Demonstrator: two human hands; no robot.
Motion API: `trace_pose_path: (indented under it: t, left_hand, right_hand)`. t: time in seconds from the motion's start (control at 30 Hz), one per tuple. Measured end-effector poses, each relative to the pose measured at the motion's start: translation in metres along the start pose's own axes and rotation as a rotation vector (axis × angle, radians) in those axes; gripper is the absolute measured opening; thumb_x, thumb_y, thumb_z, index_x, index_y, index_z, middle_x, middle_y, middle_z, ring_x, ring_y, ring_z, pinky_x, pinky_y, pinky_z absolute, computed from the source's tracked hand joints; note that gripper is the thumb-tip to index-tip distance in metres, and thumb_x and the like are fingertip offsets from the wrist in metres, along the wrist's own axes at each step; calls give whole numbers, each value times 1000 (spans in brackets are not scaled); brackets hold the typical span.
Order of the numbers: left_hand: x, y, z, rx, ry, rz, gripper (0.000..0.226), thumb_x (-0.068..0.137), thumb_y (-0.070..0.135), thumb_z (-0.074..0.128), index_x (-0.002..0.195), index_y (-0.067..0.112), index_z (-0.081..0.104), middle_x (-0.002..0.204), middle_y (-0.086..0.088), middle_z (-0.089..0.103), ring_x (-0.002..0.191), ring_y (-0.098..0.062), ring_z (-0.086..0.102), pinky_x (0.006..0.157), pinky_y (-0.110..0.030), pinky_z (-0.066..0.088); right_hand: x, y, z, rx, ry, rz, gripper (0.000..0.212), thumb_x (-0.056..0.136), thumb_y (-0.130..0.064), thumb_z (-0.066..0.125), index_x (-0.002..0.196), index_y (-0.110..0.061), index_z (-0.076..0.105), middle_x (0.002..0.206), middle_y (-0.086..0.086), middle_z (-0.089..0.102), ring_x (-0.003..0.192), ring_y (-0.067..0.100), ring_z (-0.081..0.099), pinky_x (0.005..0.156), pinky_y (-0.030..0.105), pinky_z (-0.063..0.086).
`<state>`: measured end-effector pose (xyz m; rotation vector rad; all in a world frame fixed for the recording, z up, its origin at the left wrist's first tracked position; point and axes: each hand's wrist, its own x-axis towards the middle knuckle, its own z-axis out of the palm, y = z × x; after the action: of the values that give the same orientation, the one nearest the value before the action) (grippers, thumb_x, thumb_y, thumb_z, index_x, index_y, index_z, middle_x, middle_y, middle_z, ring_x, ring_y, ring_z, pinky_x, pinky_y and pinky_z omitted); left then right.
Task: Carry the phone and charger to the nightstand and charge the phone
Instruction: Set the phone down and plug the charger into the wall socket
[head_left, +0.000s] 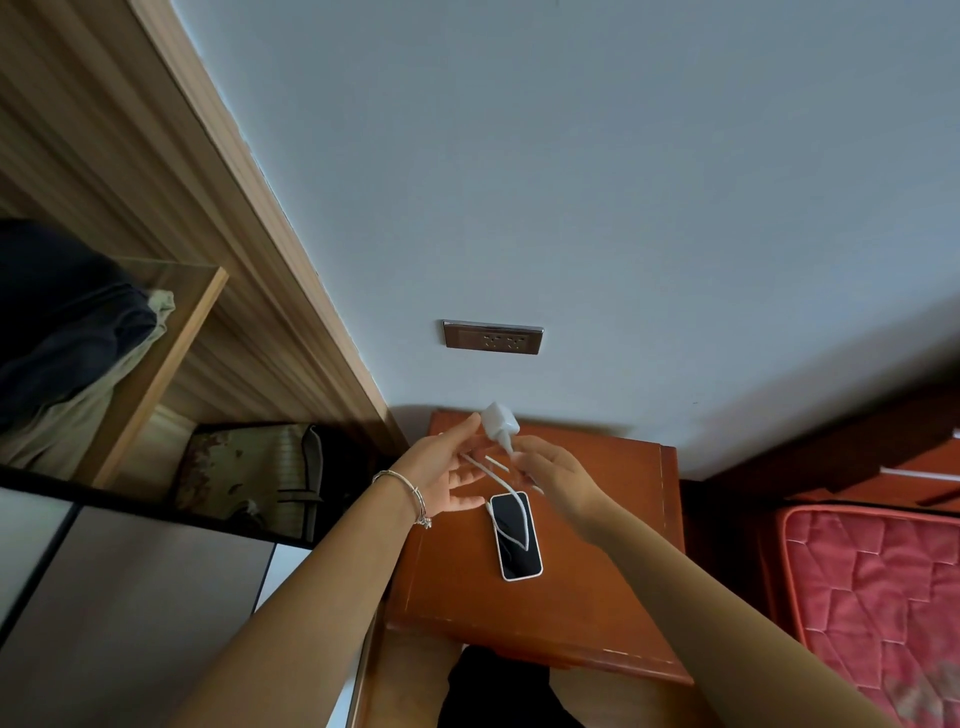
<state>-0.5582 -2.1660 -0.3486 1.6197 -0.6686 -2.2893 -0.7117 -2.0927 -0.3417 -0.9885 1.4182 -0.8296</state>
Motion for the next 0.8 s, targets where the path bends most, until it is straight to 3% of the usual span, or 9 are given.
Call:
trace_pose_path:
  t: [0.1, 0.2, 0.3, 0.5, 0.6, 0.67, 0.73, 0.8]
  left_hand:
    - [0, 1, 4, 10, 34, 2, 52, 77, 45, 68, 115, 11, 63, 111, -6, 63, 105, -22, 56, 91, -54, 40]
    - [0, 0, 6, 40, 77, 9, 55, 70, 48, 73, 110, 11, 66, 114, -7, 64, 106, -23, 57, 88, -53, 41]
    - [1, -2, 7, 59, 89, 6, 57, 66, 49, 77, 107, 12, 67, 106, -6, 66, 105, -22, 59, 86, -53, 41]
    - [2, -2, 12, 92, 142, 16, 42, 69, 42, 75, 98, 14, 67, 94, -3, 60, 99, -20, 60, 78, -50, 42]
    - [1, -3, 14, 91, 158, 26, 38, 70, 41, 73, 95, 14, 67, 96, -4, 61, 99, -21, 59, 80, -50, 39]
    - [1, -3, 13, 61, 156, 28, 37, 69, 38, 73, 96, 13, 66, 94, -4, 60, 98, -20, 59, 82, -52, 37]
    - [1, -2, 12, 33, 146, 30, 37, 70, 36, 73, 97, 12, 66, 89, -2, 57, 95, -19, 58, 83, -55, 34]
    - [0, -1, 10, 16, 148, 42, 33, 71, 34, 73, 94, 13, 65, 85, 0, 56, 93, -19, 57, 84, -59, 31]
  right_hand:
    - [-1, -4, -3, -127, -50, -104, 24, 91, -1, 42, 75, 8, 58, 74, 3, 47, 66, 13, 43, 59, 13, 36]
    - [-3, -6, -6, -250, -105, -191, 31, 88, -12, 43, 59, -9, 52, 76, 1, 49, 67, 15, 44, 62, 19, 36]
    - [-2, -3, -9, -303, -129, -213, 30, 84, -18, 39, 58, -7, 51, 74, 1, 48, 69, 15, 45, 69, 29, 36]
    - [-1, 9, -14, -429, -126, -173, 35, 94, -12, 41, 61, -12, 55, 91, 9, 56, 91, 17, 48, 90, 33, 34]
    - [-2, 10, -16, -437, -135, -178, 35, 93, -17, 44, 63, -15, 59, 94, 8, 58, 92, 16, 50, 87, 32, 36]
    - [-3, 10, -15, -391, -123, -144, 36, 94, -27, 46, 65, -19, 65, 86, 5, 60, 79, 15, 52, 77, 30, 39]
    - [-2, 10, -13, -280, -47, -64, 38, 95, -36, 46, 67, -23, 68, 70, -1, 61, 63, 14, 51, 65, 29, 41]
    - [1, 11, -14, -82, 50, 70, 39, 97, -34, 43, 72, -19, 68, 69, -5, 67, 65, 12, 58, 66, 25, 49]
